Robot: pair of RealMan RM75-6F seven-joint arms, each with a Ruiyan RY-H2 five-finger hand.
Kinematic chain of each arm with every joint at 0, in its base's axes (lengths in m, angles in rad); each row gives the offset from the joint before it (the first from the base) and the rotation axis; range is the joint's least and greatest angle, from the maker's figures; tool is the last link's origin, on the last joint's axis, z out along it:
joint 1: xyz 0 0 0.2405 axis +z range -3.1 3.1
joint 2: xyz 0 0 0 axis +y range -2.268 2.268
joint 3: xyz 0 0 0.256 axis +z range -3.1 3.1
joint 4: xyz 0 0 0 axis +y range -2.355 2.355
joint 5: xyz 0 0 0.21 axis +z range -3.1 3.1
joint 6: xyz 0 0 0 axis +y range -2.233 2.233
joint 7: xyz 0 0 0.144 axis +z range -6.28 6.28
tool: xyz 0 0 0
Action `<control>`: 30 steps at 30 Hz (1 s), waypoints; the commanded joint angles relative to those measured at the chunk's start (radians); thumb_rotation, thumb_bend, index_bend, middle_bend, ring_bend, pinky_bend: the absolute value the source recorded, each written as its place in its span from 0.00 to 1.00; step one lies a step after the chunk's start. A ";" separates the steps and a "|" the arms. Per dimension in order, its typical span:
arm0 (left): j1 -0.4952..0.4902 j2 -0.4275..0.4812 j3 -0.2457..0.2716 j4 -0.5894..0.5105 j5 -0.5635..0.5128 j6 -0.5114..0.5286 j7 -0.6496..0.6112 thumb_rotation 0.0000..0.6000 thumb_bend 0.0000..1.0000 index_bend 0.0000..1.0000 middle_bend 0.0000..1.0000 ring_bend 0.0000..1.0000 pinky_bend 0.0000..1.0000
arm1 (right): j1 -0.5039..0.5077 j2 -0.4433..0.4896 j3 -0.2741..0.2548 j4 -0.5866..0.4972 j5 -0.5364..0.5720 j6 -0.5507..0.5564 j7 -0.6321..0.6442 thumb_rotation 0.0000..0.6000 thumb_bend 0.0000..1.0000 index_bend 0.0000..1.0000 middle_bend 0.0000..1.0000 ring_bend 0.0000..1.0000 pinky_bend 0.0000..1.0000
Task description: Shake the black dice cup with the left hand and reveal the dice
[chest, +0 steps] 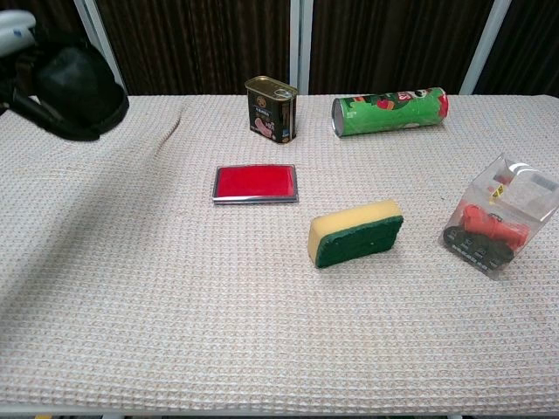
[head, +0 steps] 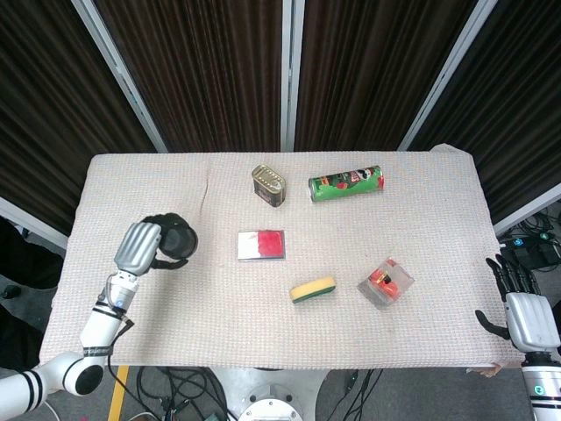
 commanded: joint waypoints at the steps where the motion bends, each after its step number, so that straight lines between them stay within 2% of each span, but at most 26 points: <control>1: -0.020 0.060 -0.057 -0.082 0.005 0.056 0.065 1.00 0.32 0.61 0.59 0.34 0.34 | 0.000 -0.001 0.000 0.002 0.000 0.000 0.002 1.00 0.15 0.00 0.00 0.00 0.00; 3: -0.015 0.077 -0.052 -0.117 -0.006 0.062 0.096 1.00 0.32 0.61 0.59 0.34 0.34 | -0.001 -0.002 0.001 0.005 0.002 0.000 0.004 1.00 0.15 0.00 0.00 0.00 0.00; 5: -0.013 0.087 -0.003 -0.123 -0.052 0.002 0.150 1.00 0.32 0.61 0.59 0.34 0.34 | 0.001 -0.004 0.000 0.010 0.003 -0.006 0.007 1.00 0.15 0.00 0.00 0.00 0.00; 7: -0.031 0.072 0.064 -0.069 -0.147 -0.135 0.190 1.00 0.32 0.61 0.59 0.34 0.34 | 0.004 -0.007 -0.002 0.015 0.003 -0.016 0.009 1.00 0.15 0.00 0.00 0.00 0.00; 10: -0.078 0.029 0.105 0.040 -0.323 -0.348 0.159 1.00 0.32 0.61 0.59 0.34 0.34 | 0.004 -0.008 -0.006 0.018 0.002 -0.019 0.010 1.00 0.15 0.00 0.00 0.00 0.00; 11: -0.090 0.020 0.108 0.066 -0.342 -0.368 0.168 1.00 0.32 0.61 0.59 0.34 0.34 | 0.003 -0.007 -0.005 0.017 0.003 -0.016 0.012 1.00 0.15 0.00 0.00 0.00 0.00; 14: -0.104 0.031 0.068 0.053 -0.315 -0.289 0.188 1.00 0.32 0.61 0.59 0.34 0.34 | 0.000 -0.002 0.004 0.015 0.012 -0.008 0.012 1.00 0.15 0.00 0.00 0.00 0.00; 18: -0.102 0.115 -0.021 -0.102 -0.142 -0.010 0.309 1.00 0.32 0.61 0.59 0.34 0.33 | 0.000 0.000 0.001 0.011 0.009 -0.010 0.014 1.00 0.15 0.00 0.00 0.00 0.00; 21: -0.086 0.179 -0.098 -0.276 -0.007 0.186 0.372 1.00 0.32 0.61 0.59 0.34 0.33 | 0.001 0.001 -0.003 0.006 0.002 -0.011 0.011 1.00 0.15 0.00 0.00 0.00 0.00; 24: -0.078 0.159 -0.141 -0.306 0.055 0.304 0.384 1.00 0.31 0.61 0.59 0.34 0.33 | 0.001 0.004 -0.001 -0.002 -0.006 -0.001 0.010 1.00 0.15 0.00 0.00 0.00 0.00; 27: -0.072 0.107 -0.114 -0.247 0.021 0.302 0.364 1.00 0.31 0.61 0.59 0.35 0.32 | 0.000 0.007 0.000 -0.005 -0.003 -0.001 0.010 1.00 0.15 0.00 0.00 0.00 0.00; 30: -0.074 0.071 -0.027 -0.148 -0.083 0.155 0.324 1.00 0.31 0.61 0.60 0.35 0.32 | 0.002 0.005 -0.001 -0.001 0.005 -0.012 0.009 1.00 0.15 0.00 0.00 0.00 0.00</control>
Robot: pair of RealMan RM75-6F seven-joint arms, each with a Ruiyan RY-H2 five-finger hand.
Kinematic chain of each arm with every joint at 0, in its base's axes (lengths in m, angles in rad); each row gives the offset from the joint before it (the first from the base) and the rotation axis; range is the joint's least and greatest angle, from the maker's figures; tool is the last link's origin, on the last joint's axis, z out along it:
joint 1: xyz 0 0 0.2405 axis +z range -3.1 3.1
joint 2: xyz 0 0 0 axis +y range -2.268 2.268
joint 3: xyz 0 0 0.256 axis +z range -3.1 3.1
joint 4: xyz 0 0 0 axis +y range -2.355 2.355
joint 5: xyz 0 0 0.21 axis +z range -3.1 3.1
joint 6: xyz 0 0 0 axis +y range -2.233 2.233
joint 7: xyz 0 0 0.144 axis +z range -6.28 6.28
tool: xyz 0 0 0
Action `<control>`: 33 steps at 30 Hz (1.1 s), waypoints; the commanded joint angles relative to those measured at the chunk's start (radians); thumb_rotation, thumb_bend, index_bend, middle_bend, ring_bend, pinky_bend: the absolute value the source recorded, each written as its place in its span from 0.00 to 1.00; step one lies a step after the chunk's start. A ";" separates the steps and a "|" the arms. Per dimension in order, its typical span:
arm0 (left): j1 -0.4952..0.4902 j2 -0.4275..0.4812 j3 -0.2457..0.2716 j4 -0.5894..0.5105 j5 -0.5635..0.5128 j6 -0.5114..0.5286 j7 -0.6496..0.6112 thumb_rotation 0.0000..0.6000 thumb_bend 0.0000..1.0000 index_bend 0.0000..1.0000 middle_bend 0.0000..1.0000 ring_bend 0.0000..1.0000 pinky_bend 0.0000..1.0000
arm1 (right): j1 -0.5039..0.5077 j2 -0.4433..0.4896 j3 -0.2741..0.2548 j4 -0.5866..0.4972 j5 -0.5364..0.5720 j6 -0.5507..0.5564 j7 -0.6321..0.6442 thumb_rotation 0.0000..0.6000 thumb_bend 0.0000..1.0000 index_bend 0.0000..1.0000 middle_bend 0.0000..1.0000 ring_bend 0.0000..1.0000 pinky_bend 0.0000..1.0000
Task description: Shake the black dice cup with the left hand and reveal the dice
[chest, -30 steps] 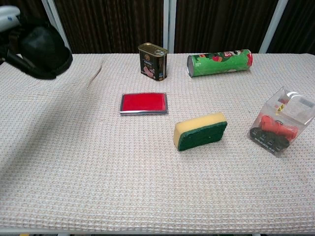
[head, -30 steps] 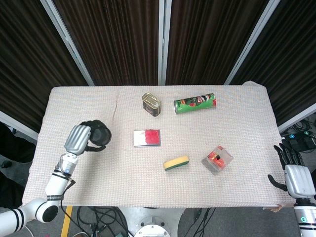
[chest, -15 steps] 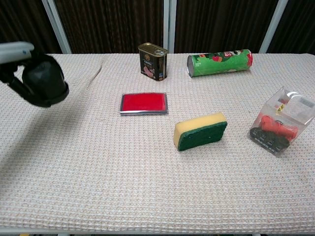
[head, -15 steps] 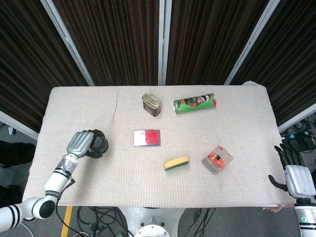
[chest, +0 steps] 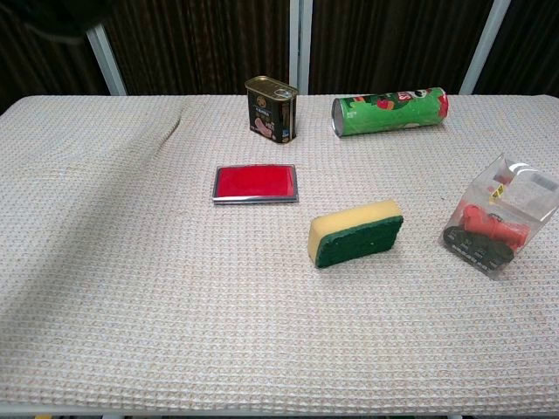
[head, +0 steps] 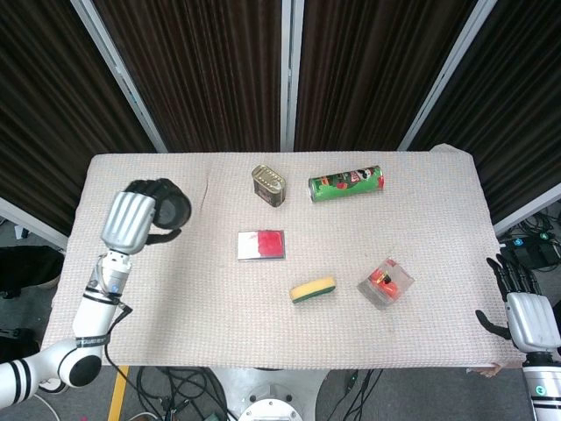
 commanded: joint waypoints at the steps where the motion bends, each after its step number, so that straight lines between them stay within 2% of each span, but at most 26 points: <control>1: -0.003 -0.048 0.072 0.069 -0.051 -0.129 -0.014 1.00 0.31 0.62 0.60 0.35 0.32 | 0.002 -0.004 -0.001 0.003 0.005 -0.010 -0.002 1.00 0.15 0.00 0.00 0.00 0.00; 4: -0.022 -0.083 0.149 0.184 -0.126 -0.334 -0.104 1.00 0.31 0.63 0.60 0.35 0.32 | 0.004 -0.008 -0.004 0.004 0.000 -0.011 -0.006 1.00 0.15 0.00 0.00 0.00 0.00; 6: -0.031 -0.098 0.168 0.234 -0.130 -0.385 -0.124 1.00 0.31 0.63 0.60 0.35 0.33 | 0.003 -0.008 -0.003 0.003 -0.002 -0.007 -0.006 1.00 0.15 0.00 0.00 0.00 0.00; 11: -0.033 -0.074 0.148 0.241 -0.107 -0.376 -0.170 1.00 0.30 0.63 0.60 0.35 0.33 | 0.001 -0.004 0.000 0.007 0.004 -0.005 0.004 1.00 0.15 0.00 0.00 0.00 0.00; 20: -0.023 0.004 0.170 0.206 -0.121 -0.421 -0.197 1.00 0.29 0.63 0.60 0.35 0.33 | 0.005 -0.013 -0.003 0.019 0.003 -0.015 0.008 1.00 0.15 0.00 0.00 0.00 0.00; 27: -0.034 0.008 0.140 0.228 -0.115 -0.408 -0.230 1.00 0.29 0.63 0.60 0.36 0.33 | 0.002 -0.011 -0.001 0.020 0.006 -0.011 0.009 1.00 0.15 0.00 0.00 0.00 0.00; 30: -0.055 0.000 0.126 0.191 -0.097 -0.412 -0.234 1.00 0.29 0.63 0.60 0.36 0.33 | 0.004 -0.013 -0.001 0.022 0.010 -0.018 0.009 1.00 0.15 0.00 0.00 0.00 0.00; 33: -0.085 -0.021 0.117 0.083 -0.038 -0.410 -0.238 1.00 0.29 0.62 0.61 0.37 0.33 | 0.006 -0.018 -0.003 0.026 0.011 -0.025 0.005 1.00 0.15 0.00 0.00 0.00 0.00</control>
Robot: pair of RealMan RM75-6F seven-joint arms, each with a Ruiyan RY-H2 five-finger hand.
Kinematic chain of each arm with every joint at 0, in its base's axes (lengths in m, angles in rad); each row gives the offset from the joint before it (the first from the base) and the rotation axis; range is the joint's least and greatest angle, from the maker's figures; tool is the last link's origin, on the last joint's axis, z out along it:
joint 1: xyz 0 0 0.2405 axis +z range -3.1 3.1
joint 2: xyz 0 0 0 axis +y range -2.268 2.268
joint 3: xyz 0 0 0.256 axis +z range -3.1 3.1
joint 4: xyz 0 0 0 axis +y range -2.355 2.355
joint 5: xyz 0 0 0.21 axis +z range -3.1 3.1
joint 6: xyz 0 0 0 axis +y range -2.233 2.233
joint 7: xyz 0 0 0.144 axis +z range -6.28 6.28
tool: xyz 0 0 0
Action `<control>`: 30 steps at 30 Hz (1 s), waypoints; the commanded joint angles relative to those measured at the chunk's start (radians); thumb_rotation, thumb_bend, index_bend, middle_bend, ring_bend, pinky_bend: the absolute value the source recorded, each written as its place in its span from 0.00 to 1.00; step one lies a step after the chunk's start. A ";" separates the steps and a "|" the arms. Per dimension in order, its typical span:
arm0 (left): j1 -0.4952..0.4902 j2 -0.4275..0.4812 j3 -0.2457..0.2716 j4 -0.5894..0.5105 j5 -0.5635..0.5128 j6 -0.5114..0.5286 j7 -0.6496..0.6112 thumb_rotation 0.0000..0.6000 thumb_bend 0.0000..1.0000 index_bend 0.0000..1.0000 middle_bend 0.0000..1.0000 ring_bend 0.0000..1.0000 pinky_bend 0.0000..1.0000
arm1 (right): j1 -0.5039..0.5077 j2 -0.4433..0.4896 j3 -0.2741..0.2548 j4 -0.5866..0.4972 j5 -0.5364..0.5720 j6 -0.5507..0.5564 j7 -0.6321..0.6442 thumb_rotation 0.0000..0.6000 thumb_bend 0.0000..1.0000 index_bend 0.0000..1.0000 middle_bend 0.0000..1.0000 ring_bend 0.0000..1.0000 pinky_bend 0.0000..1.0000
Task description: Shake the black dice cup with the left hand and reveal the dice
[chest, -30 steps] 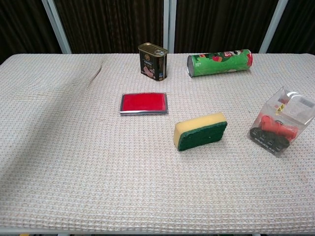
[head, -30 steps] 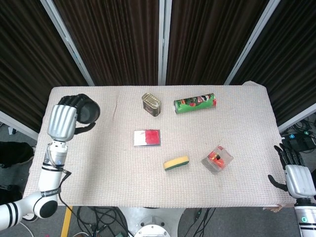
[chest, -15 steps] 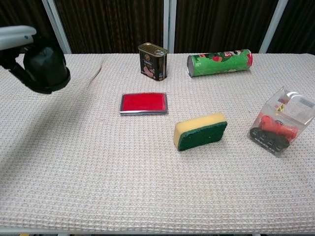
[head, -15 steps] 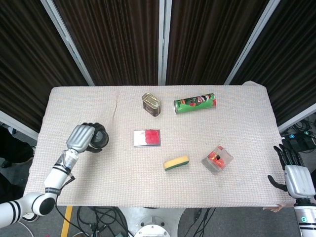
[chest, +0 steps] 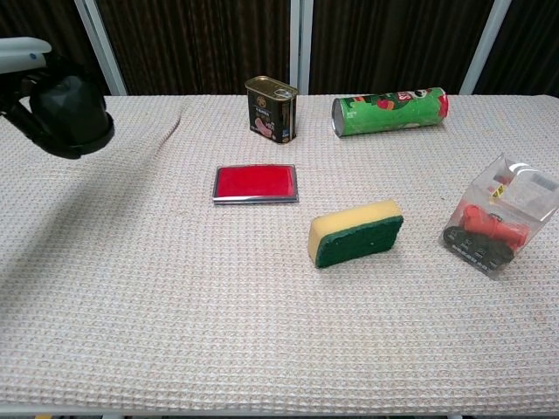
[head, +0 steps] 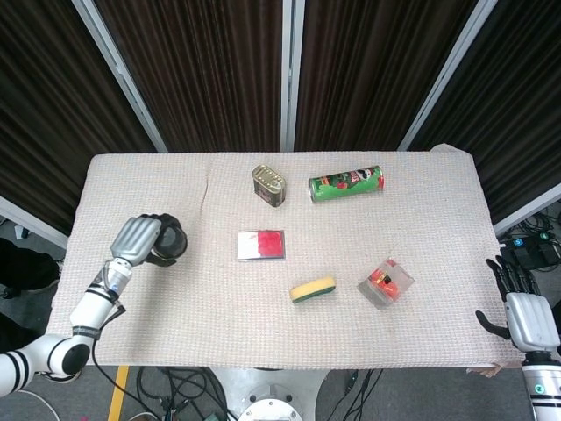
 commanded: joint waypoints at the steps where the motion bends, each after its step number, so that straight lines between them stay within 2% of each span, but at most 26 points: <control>1: -0.044 -0.031 -0.010 -0.149 0.083 -0.005 -0.006 1.00 0.29 0.62 0.61 0.37 0.33 | 0.001 -0.003 -0.002 0.002 -0.001 -0.002 -0.002 1.00 0.15 0.00 0.00 0.00 0.00; 5: -0.070 -0.078 0.019 -0.265 0.214 0.034 0.083 1.00 0.29 0.62 0.61 0.37 0.33 | -0.001 0.001 0.000 0.000 -0.003 0.006 0.004 1.00 0.15 0.00 0.00 0.00 0.00; 8: -0.057 -0.095 0.024 -0.249 0.224 0.091 0.161 1.00 0.29 0.61 0.61 0.37 0.34 | -0.005 0.008 0.002 -0.001 -0.003 0.014 0.016 1.00 0.15 0.00 0.00 0.00 0.00; 11: -0.041 -0.065 0.005 -0.121 0.113 0.092 0.198 1.00 0.29 0.59 0.60 0.38 0.36 | -0.008 0.013 0.003 0.003 0.003 0.011 0.031 1.00 0.15 0.00 0.00 0.00 0.00; 16: -0.045 -0.034 -0.090 0.213 -0.140 0.017 0.132 1.00 0.29 0.58 0.60 0.38 0.36 | -0.005 0.008 0.004 0.011 0.013 -0.002 0.032 1.00 0.15 0.00 0.00 0.00 0.00; 18: -0.055 -0.030 -0.107 0.292 -0.199 -0.018 0.127 1.00 0.28 0.58 0.60 0.38 0.36 | -0.003 0.004 0.002 0.011 0.013 -0.007 0.022 1.00 0.15 0.00 0.00 0.00 0.00; 19: -0.056 -0.027 -0.109 0.294 -0.205 -0.030 0.118 1.00 0.27 0.57 0.60 0.38 0.36 | -0.002 0.002 0.001 0.010 0.013 -0.009 0.016 1.00 0.15 0.00 0.00 0.00 0.00; 21: -0.056 -0.013 -0.096 0.249 -0.174 -0.042 0.103 1.00 0.24 0.57 0.60 0.38 0.36 | 0.000 -0.001 0.000 0.009 0.015 -0.015 0.005 1.00 0.15 0.00 0.00 0.00 0.00; 23: -0.053 0.000 -0.075 0.132 -0.099 -0.026 0.090 1.00 0.22 0.57 0.60 0.38 0.36 | 0.002 -0.003 0.000 0.007 0.017 -0.020 -0.001 1.00 0.15 0.00 0.00 0.00 0.00; 26: -0.041 0.014 -0.037 -0.141 0.010 -0.016 0.048 1.00 0.22 0.57 0.60 0.38 0.36 | 0.000 -0.003 0.000 0.006 0.018 -0.019 -0.002 1.00 0.15 0.00 0.00 0.00 0.00; 28: -0.037 0.006 0.012 -0.298 0.139 0.006 0.073 1.00 0.22 0.57 0.60 0.38 0.36 | -0.002 0.000 0.002 0.006 0.019 -0.014 0.001 1.00 0.15 0.00 0.00 0.00 0.00; 30: -0.035 -0.018 0.051 -0.374 0.238 0.032 0.110 1.00 0.22 0.58 0.60 0.38 0.36 | -0.004 0.003 0.004 0.003 0.023 -0.012 -0.001 1.00 0.15 0.00 0.00 0.00 0.00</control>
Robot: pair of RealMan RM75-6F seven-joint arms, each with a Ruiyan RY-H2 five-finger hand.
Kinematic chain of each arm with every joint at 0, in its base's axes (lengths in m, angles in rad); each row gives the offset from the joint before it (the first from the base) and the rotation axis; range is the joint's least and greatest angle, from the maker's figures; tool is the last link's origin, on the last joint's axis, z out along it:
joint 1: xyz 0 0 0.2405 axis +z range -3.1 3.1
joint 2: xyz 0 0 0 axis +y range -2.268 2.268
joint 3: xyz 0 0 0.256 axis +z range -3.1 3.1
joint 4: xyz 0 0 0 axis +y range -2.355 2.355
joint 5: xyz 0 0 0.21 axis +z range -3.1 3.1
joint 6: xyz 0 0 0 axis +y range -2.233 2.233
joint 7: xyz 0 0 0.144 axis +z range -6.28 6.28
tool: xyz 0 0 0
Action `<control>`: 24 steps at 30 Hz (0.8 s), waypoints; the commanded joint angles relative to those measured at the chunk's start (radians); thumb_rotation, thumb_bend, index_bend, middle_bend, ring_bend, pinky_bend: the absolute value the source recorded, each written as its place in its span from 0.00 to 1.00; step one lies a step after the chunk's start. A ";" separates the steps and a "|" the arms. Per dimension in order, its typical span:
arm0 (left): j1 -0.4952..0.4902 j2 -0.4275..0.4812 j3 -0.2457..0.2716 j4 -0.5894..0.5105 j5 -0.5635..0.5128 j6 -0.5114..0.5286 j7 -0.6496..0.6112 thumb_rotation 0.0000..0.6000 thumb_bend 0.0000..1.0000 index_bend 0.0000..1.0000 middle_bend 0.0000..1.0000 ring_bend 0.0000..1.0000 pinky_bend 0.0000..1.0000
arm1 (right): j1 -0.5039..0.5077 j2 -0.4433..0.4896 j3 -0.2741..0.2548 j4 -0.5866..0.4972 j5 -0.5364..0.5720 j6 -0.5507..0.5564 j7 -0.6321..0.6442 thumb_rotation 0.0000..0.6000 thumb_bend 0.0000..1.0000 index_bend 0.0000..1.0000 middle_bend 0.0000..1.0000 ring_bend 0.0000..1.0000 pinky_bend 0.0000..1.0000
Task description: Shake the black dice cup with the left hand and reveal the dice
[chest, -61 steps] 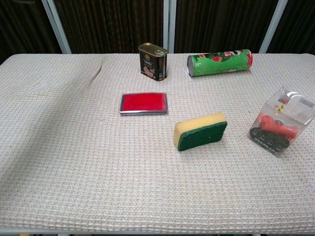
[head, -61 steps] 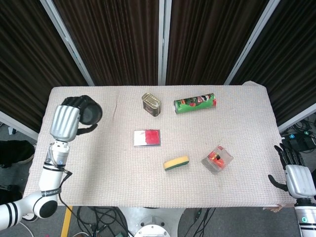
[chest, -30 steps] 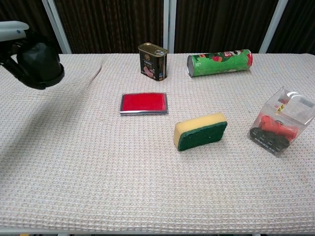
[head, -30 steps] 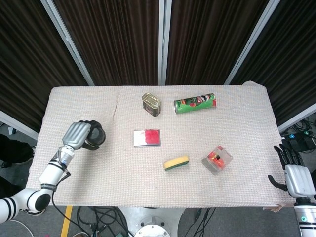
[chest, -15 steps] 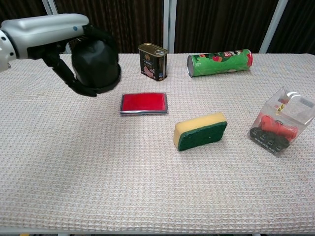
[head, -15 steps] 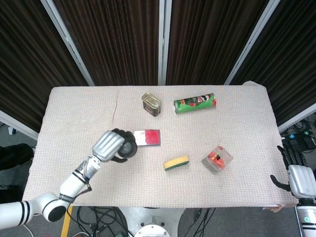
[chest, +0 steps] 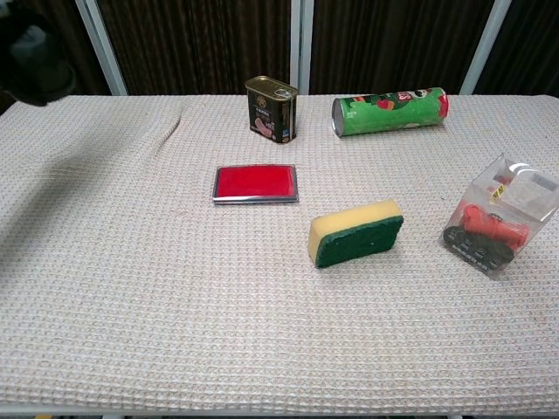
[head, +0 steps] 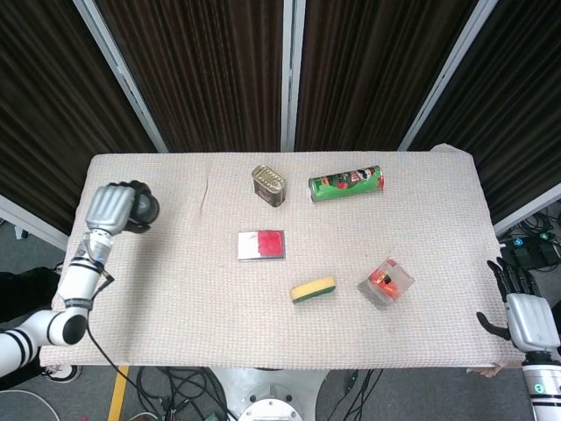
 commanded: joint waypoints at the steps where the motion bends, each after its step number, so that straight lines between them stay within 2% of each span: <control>1: 0.014 -0.016 0.113 -0.570 0.367 0.045 0.024 1.00 0.22 0.58 0.60 0.38 0.36 | -0.002 0.005 0.003 -0.004 0.006 0.001 -0.001 1.00 0.15 0.00 0.00 0.00 0.00; 3: 0.015 -0.031 0.111 -0.565 0.365 0.061 0.048 1.00 0.23 0.58 0.60 0.38 0.36 | -0.003 0.007 0.003 -0.005 0.009 0.000 0.001 1.00 0.15 0.00 0.00 0.00 0.00; 5: 0.015 -0.033 0.080 -0.503 0.304 0.080 0.075 1.00 0.23 0.58 0.60 0.38 0.36 | -0.003 0.008 0.005 -0.004 0.014 -0.004 0.004 1.00 0.15 0.00 0.00 0.00 0.00; 7: 0.012 -0.037 0.034 -0.384 0.190 0.090 0.098 1.00 0.24 0.58 0.60 0.38 0.36 | -0.001 0.006 0.005 0.000 0.020 -0.013 0.006 1.00 0.15 0.00 0.00 0.00 0.00; 11: -0.019 -0.056 -0.030 -0.108 -0.068 0.026 0.122 1.00 0.24 0.58 0.60 0.38 0.36 | 0.003 -0.002 0.004 0.006 0.024 -0.027 0.001 1.00 0.15 0.00 0.00 0.00 0.00; 13: -0.029 -0.079 -0.039 0.010 -0.143 -0.003 0.121 1.00 0.24 0.58 0.60 0.38 0.36 | 0.004 -0.004 0.003 0.006 0.023 -0.027 0.000 1.00 0.15 0.00 0.00 0.00 0.00; 15: -0.032 -0.098 -0.040 0.075 -0.160 -0.002 0.121 1.00 0.24 0.58 0.60 0.38 0.36 | 0.003 -0.003 0.005 0.007 0.025 -0.026 0.001 1.00 0.15 0.00 0.00 0.00 0.00; 16: -0.031 -0.106 -0.039 0.084 -0.154 0.005 0.113 1.00 0.24 0.58 0.60 0.38 0.36 | 0.002 -0.002 0.006 0.007 0.027 -0.025 0.002 1.00 0.15 0.00 0.00 0.00 0.00; 18: -0.027 -0.099 -0.033 0.034 -0.119 0.011 0.089 1.00 0.24 0.58 0.60 0.38 0.36 | 0.002 -0.001 0.007 0.008 0.028 -0.025 0.005 1.00 0.15 0.00 0.00 0.00 0.00; 24: -0.001 -0.040 0.054 -0.331 0.065 0.023 0.055 1.00 0.24 0.58 0.61 0.38 0.36 | 0.005 -0.007 0.001 0.017 0.025 -0.037 0.006 1.00 0.15 0.00 0.00 0.00 0.00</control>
